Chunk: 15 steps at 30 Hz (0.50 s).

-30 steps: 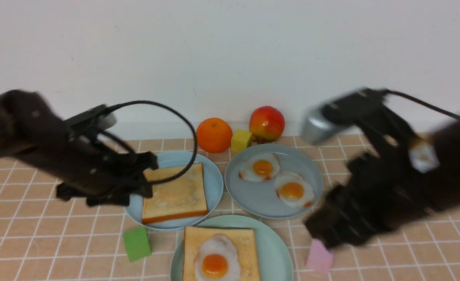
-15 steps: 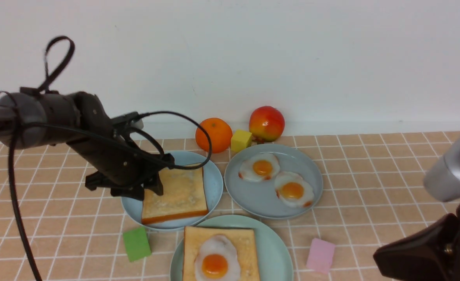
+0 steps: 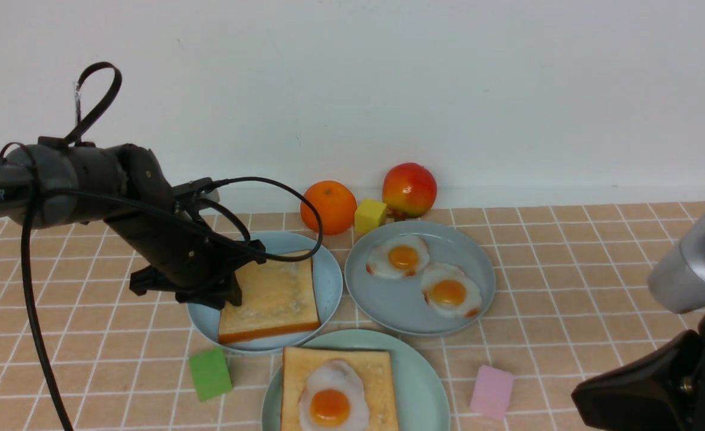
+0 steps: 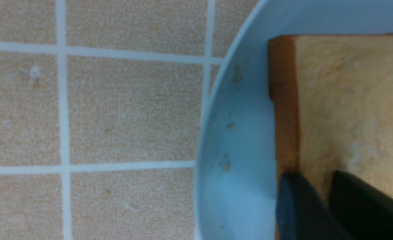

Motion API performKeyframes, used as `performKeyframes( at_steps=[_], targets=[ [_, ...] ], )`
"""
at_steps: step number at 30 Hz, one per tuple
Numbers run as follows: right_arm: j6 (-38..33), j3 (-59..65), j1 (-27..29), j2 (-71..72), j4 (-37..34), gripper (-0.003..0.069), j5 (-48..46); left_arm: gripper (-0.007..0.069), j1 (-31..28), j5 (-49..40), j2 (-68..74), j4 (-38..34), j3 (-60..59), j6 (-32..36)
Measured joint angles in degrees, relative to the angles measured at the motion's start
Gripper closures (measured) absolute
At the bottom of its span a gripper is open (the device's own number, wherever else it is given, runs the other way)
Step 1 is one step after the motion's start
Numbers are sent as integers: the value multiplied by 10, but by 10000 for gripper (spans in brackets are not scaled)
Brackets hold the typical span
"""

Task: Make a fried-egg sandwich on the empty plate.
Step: Use the left arm to grab a slice of bread

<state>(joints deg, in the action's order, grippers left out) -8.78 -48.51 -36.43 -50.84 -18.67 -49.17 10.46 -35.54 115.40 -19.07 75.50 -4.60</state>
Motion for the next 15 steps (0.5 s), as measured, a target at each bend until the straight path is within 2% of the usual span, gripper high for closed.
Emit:
performKeyframes(
  at_steps=[2,4,15],
  targets=[
    [0,0,0,0,-2,665,0,601,-1,-1,0,0,0,0],
    [0,0,0,0,-4,664,0,633,-1,-2,-1,0,0,0],
    [0,0,0,0,-6,657,0,638,0,-31,-51,8,-3,1]
  ],
)
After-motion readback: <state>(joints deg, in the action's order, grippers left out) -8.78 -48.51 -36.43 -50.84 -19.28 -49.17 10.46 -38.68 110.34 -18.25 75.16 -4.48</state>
